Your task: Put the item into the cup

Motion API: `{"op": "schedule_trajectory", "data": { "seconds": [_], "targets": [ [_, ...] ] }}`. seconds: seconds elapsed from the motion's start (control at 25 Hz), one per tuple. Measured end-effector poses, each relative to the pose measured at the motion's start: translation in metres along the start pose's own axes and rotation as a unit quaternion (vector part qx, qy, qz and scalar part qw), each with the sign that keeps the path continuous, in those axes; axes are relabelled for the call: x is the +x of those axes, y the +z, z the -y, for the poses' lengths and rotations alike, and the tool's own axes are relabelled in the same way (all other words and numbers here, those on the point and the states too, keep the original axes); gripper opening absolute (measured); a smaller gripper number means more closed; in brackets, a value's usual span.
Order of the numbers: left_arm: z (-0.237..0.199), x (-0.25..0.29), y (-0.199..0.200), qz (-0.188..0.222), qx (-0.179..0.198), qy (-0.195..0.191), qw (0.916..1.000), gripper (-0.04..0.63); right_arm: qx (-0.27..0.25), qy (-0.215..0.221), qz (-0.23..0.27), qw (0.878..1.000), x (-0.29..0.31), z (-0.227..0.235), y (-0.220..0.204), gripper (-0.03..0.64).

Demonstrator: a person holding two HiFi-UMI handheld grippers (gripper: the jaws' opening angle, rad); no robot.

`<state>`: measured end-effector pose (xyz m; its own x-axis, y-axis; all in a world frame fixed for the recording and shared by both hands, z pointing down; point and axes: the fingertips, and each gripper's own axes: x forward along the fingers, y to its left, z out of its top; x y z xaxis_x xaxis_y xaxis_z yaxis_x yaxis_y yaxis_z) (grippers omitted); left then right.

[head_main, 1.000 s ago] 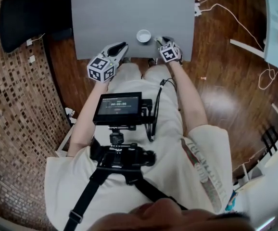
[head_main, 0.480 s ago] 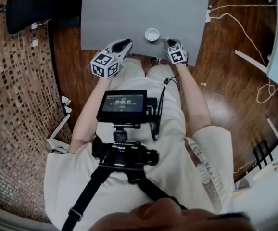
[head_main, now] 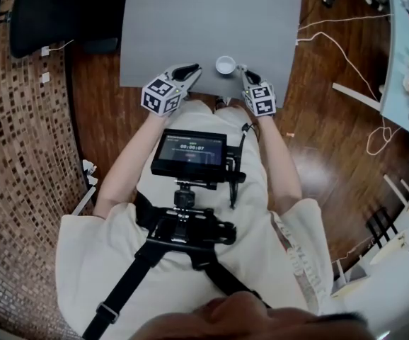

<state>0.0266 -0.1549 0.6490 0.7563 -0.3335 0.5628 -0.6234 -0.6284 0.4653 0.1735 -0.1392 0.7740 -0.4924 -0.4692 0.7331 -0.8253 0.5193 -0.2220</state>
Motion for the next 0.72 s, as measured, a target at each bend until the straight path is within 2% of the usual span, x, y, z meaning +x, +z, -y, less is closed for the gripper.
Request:
{"op": "schedule_trajectory", "data": {
  "seconds": [0.12,0.44,0.72],
  "targets": [
    [0.009,0.011,-0.002,-0.012,0.006,-0.011,0.9998,0.046,-0.019,-0.004,-0.004,1.0,0.003,-0.001,0.002,0.011],
    [0.001,0.006,0.007,-0.02,0.02,-0.033,0.9991,0.047,-0.039,0.007,-0.057,0.998,0.049,-0.023,-0.006,0.011],
    [-0.002,0.007,0.005,-0.026,0.018,-0.033,0.999,0.048,-0.074,-0.02,-0.112,0.991,0.059,-0.013,-0.011,0.02]
  ]
}}
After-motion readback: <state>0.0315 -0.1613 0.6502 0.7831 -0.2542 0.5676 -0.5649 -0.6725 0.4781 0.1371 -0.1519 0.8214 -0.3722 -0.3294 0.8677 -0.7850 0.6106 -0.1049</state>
